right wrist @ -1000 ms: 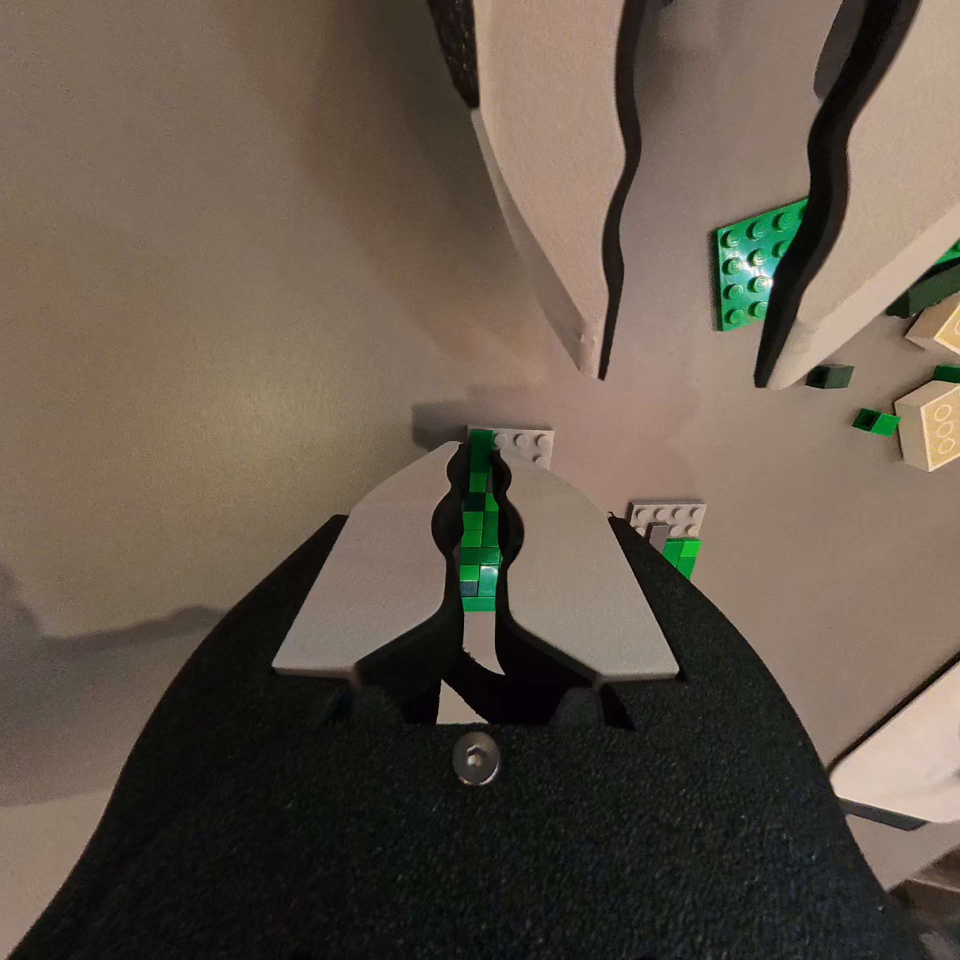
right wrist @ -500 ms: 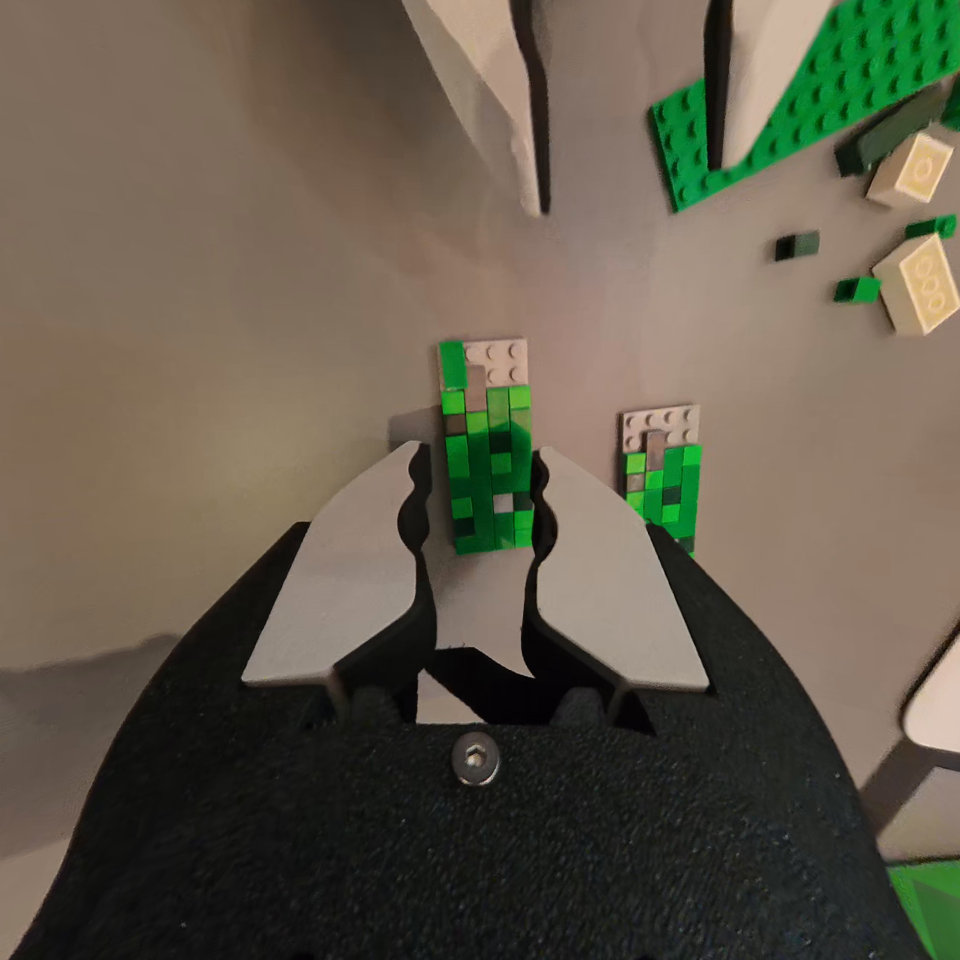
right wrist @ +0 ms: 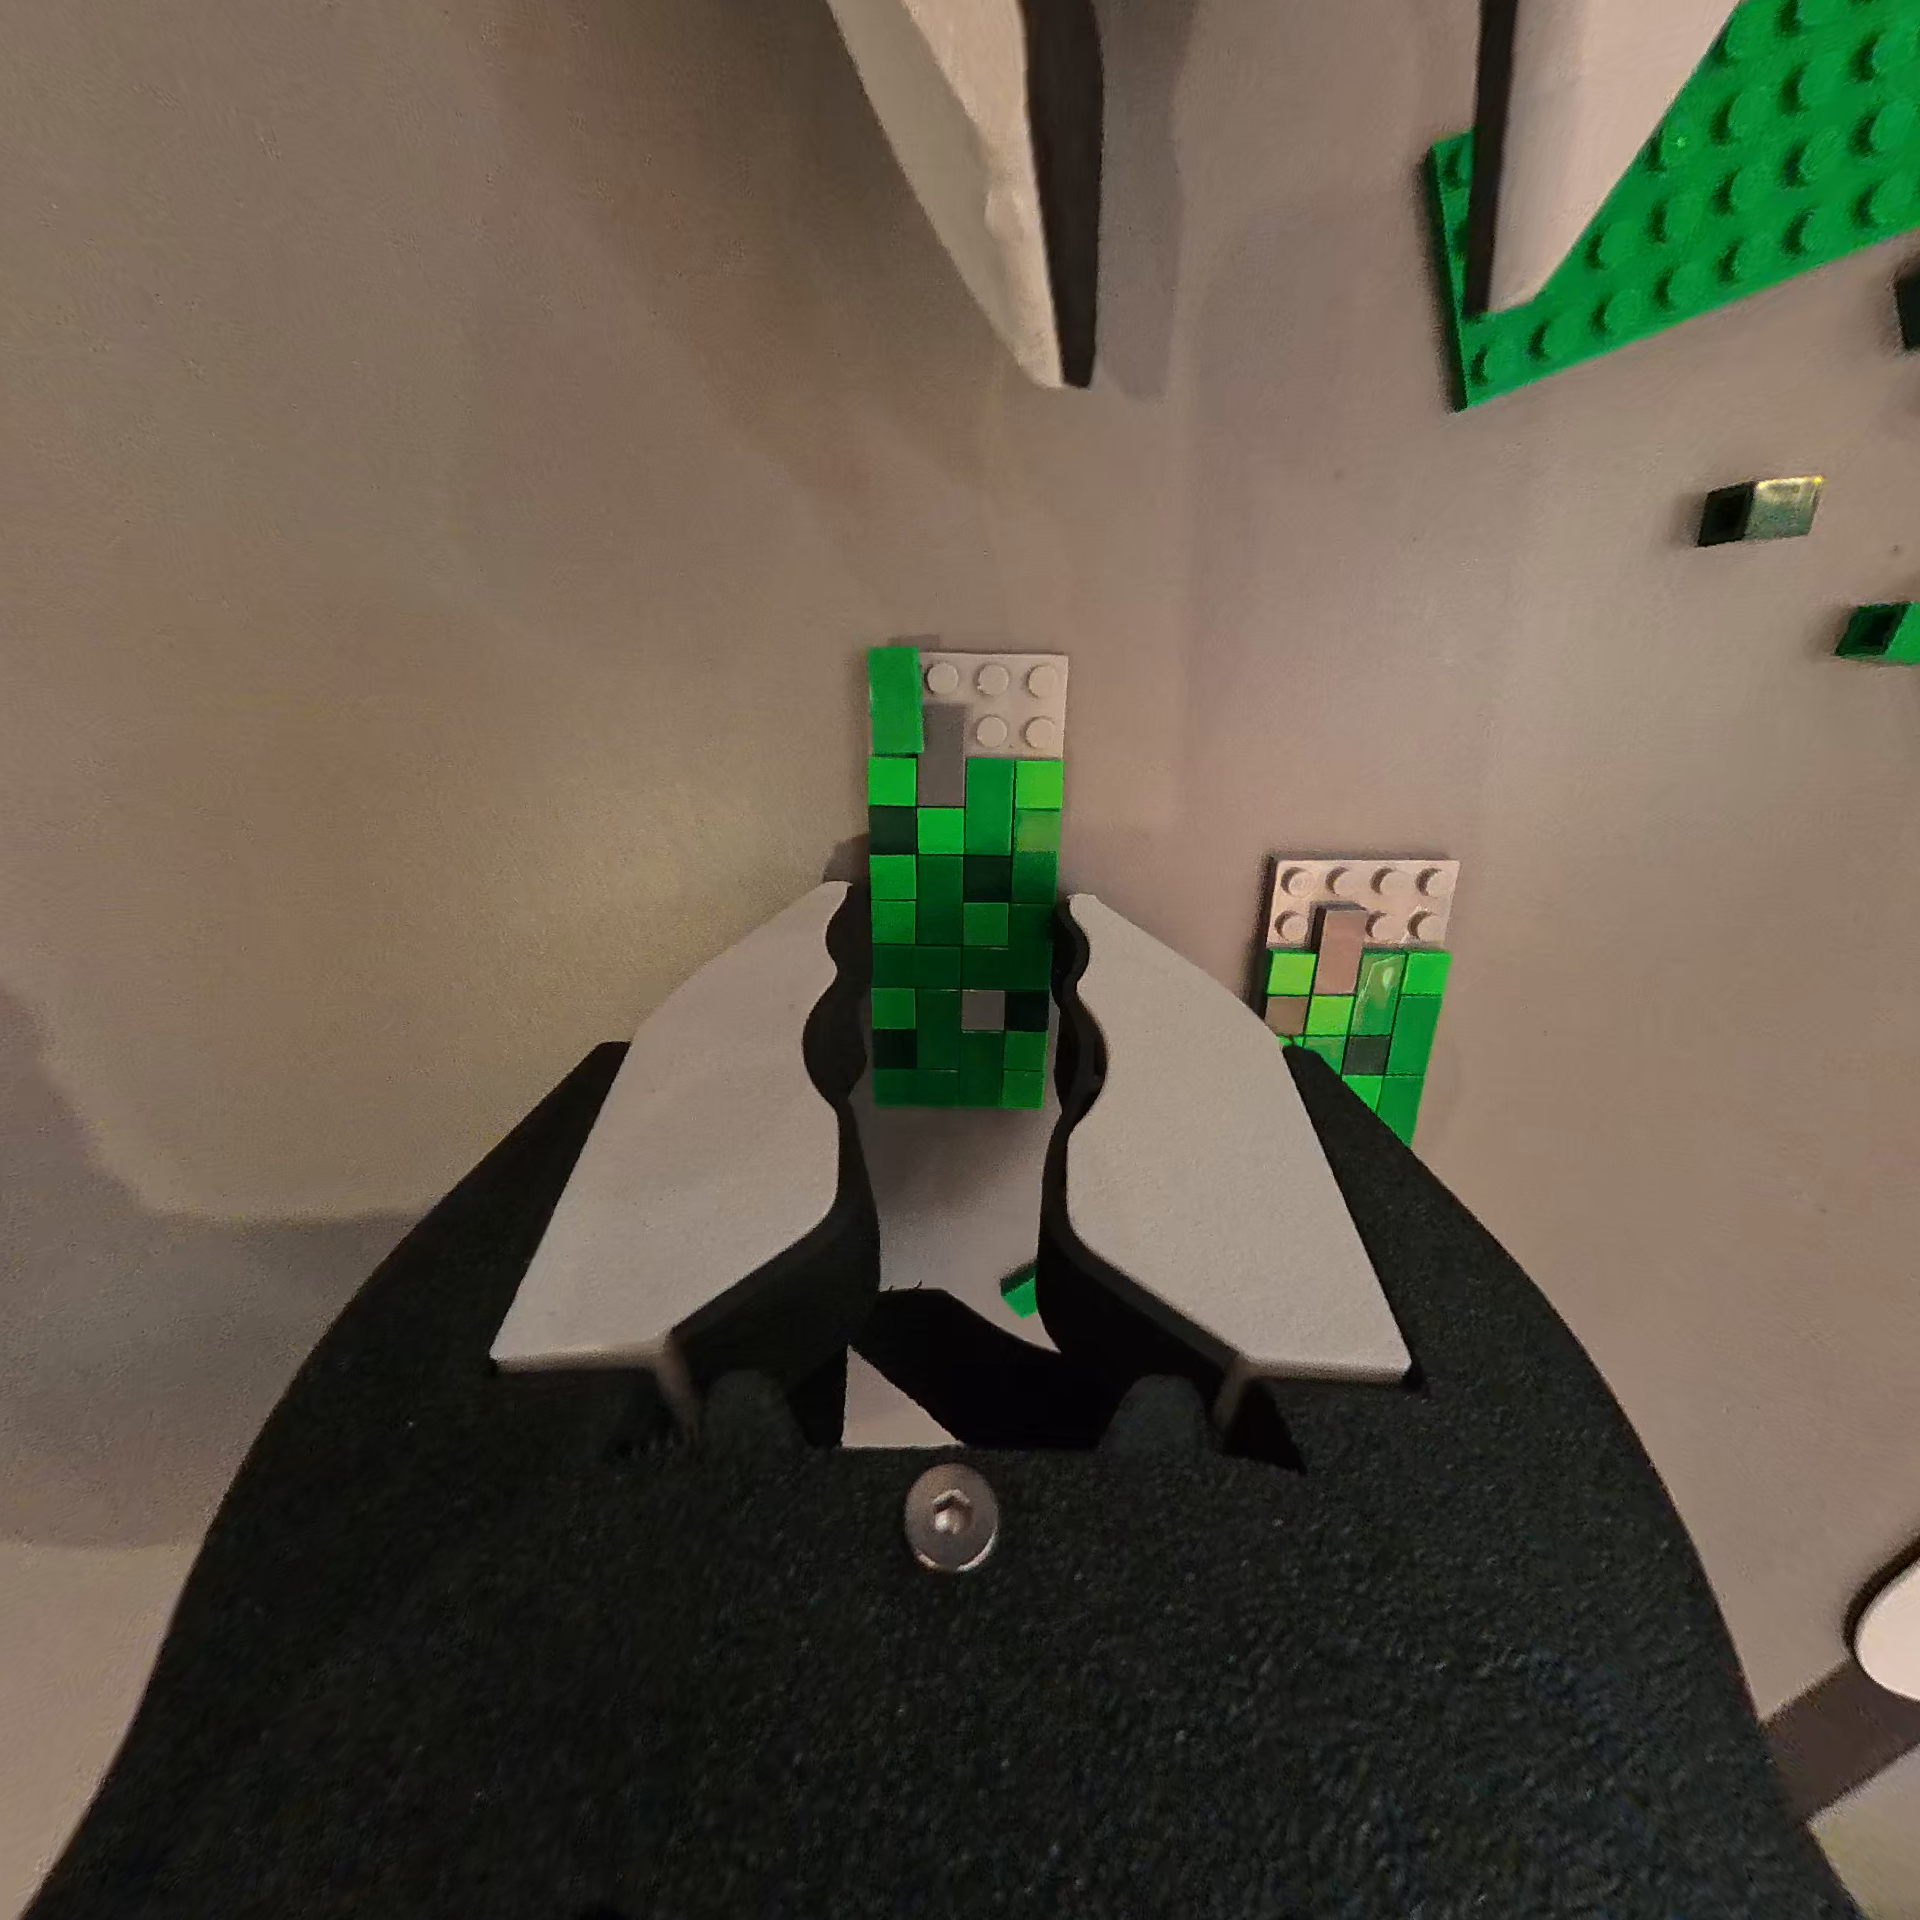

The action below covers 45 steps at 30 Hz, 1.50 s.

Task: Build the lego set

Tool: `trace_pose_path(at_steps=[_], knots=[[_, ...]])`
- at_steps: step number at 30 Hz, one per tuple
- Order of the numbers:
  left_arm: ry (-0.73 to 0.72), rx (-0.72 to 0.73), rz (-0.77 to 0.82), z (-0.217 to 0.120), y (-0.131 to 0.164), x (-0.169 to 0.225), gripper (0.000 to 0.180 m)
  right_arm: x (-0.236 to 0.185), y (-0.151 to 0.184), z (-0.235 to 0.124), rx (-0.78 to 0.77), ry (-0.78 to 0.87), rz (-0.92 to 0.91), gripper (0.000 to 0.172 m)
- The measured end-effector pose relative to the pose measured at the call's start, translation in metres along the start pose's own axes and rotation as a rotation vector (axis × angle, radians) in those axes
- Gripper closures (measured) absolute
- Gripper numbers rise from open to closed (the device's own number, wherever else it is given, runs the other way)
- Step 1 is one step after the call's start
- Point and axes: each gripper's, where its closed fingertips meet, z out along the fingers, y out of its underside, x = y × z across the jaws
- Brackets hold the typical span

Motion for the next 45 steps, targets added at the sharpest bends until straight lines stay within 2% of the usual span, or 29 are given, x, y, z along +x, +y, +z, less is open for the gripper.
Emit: trace_pose_path(at_steps=[3,6,9,11,16,22,27,32,35,39,42,45], knots=[[0.057,0.017,0.059,-0.002,0.001,0.007,0.143,-0.001,-0.002,0.000,0.030,-0.007,0.004,0.139],[0.086,0.002,0.247,-0.005,0.006,0.015,0.134,-0.003,-0.007,-0.003,0.084,-0.017,0.022,0.139],[0.001,-0.055,0.519,-0.004,0.012,0.013,0.137,-0.005,-0.013,-0.010,0.121,-0.016,0.022,0.139],[-0.070,-0.056,0.654,-0.003,0.006,0.014,0.141,-0.006,-0.018,-0.016,0.133,-0.015,0.008,0.139],[-0.151,-0.022,0.842,0.001,-0.009,0.024,0.143,-0.011,-0.031,-0.027,0.127,-0.022,-0.045,0.139],[-0.137,0.010,0.885,0.001,-0.013,0.034,0.152,-0.013,-0.043,-0.033,0.116,-0.035,-0.088,0.139],[-0.170,0.060,0.920,-0.004,-0.023,0.037,0.174,-0.015,-0.050,-0.034,0.112,-0.050,-0.099,0.139],[-0.158,0.033,0.922,-0.005,-0.021,0.036,0.175,-0.013,-0.053,-0.032,0.123,-0.010,-0.087,0.139],[-0.173,0.019,0.894,-0.004,-0.022,0.031,0.176,-0.005,-0.055,-0.037,0.175,0.095,-0.055,0.135],[-0.208,-0.004,0.817,-0.008,-0.023,0.018,0.176,0.008,-0.058,-0.058,0.275,0.361,0.019,0.129],[-0.201,-0.031,0.786,-0.008,-0.019,0.013,0.175,0.001,-0.072,-0.067,0.366,0.531,0.043,0.132],[-0.185,-0.050,0.758,-0.009,-0.015,0.012,0.176,-0.010,-0.084,-0.059,0.339,0.682,-0.015,0.138]])
